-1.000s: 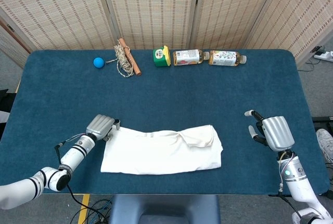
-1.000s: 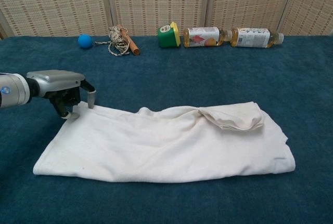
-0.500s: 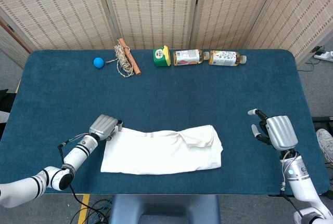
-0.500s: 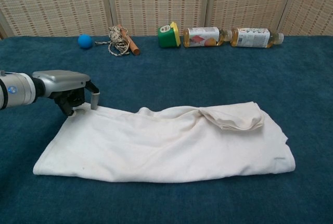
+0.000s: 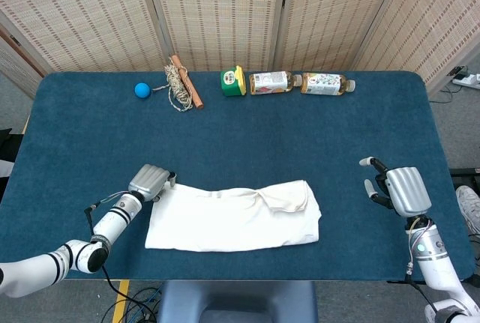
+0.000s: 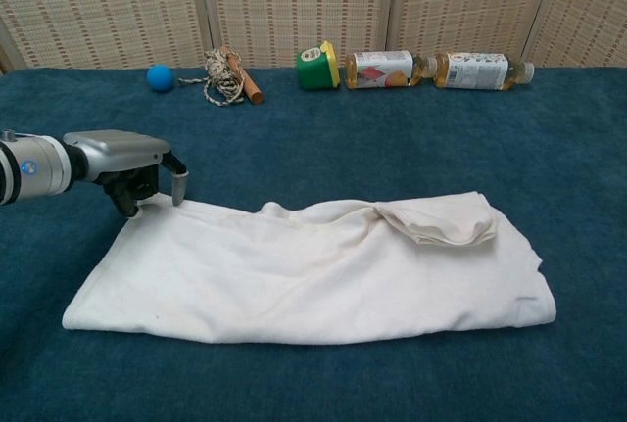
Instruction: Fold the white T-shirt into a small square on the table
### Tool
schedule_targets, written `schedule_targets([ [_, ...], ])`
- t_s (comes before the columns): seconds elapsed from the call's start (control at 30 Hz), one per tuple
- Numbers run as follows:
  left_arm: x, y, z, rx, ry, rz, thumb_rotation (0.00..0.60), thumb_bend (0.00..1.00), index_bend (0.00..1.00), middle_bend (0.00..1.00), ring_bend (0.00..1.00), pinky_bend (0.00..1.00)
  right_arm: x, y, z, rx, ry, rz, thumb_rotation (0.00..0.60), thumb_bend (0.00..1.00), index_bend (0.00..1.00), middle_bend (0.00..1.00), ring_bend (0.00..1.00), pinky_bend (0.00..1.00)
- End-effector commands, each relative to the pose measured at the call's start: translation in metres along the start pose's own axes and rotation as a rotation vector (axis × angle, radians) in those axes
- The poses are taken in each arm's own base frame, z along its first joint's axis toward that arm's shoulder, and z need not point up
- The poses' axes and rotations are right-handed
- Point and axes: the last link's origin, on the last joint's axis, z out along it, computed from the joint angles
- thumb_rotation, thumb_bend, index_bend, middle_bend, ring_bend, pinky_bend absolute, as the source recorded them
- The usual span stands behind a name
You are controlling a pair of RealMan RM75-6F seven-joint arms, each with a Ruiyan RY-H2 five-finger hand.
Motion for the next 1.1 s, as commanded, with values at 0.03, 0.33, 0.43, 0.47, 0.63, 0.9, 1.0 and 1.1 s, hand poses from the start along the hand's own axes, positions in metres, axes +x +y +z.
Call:
schedule_targets([
  [0.03, -0.001, 0.001, 0.0, 0.0, -0.007, 0.004, 0.6, 0.47, 0.47, 0.93, 0.85, 1.0, 0.0, 0.0, 0.0, 0.0, 0.001, 0.001, 0.6, 0.45, 0.33, 0.97, 1.0, 1.0],
  [0.33, -0.001, 0.007, -0.002, -0.015, 0.003, -0.002, 0.6, 0.47, 0.56, 0.93, 0.85, 1.0, 0.001, 0.003, -0.002, -0.008, 0.0, 0.006, 0.6, 0.45, 0.33, 0.97, 1.0, 1.0],
  [0.43, 0.0, 0.008, -0.002, -0.017, 0.02, -0.01, 0.6, 0.47, 0.58, 0.93, 0.85, 1.0, 0.001, 0.004, -0.003, -0.013, -0.002, 0.007, 0.6, 0.45, 0.33, 0.97, 1.0, 1.0],
  [0.47, 0.0, 0.008, -0.001, -0.016, 0.025, -0.012, 0.6, 0.47, 0.59, 0.93, 0.85, 1.0, 0.001, 0.004, -0.003, -0.014, -0.003, 0.007, 0.6, 0.45, 0.33, 0.97, 1.0, 1.0],
  [0.63, 0.002, 0.006, 0.001, -0.004, 0.045, -0.041, 0.6, 0.47, 0.61, 0.93, 0.85, 1.0, 0.001, 0.004, -0.004, -0.016, -0.001, 0.009, 0.6, 0.45, 0.33, 0.97, 1.0, 1.0],
  [0.9, 0.007, -0.001, 0.003, 0.028, 0.058, -0.101, 0.6, 0.47, 0.62, 0.93, 0.85, 1.0, 0.0, 0.004, -0.004, -0.018, -0.005, 0.011, 0.6, 0.45, 0.33, 0.97, 1.0, 1.0],
  [1.0, 0.009, -0.006, 0.005, 0.052, 0.056, -0.117, 0.6, 0.47, 0.62, 0.93, 0.85, 1.0, 0.0, 0.004, -0.004, -0.017, -0.005, 0.01, 0.6, 0.45, 0.33, 0.97, 1.0, 1.0],
  [1.1, 0.01, -0.011, 0.006, 0.074, 0.051, -0.132, 0.6, 0.47, 0.62, 0.93, 0.85, 1.0, 0.0, 0.004, -0.005, -0.017, -0.006, 0.009, 0.6, 0.45, 0.33, 0.97, 1.0, 1.0],
])
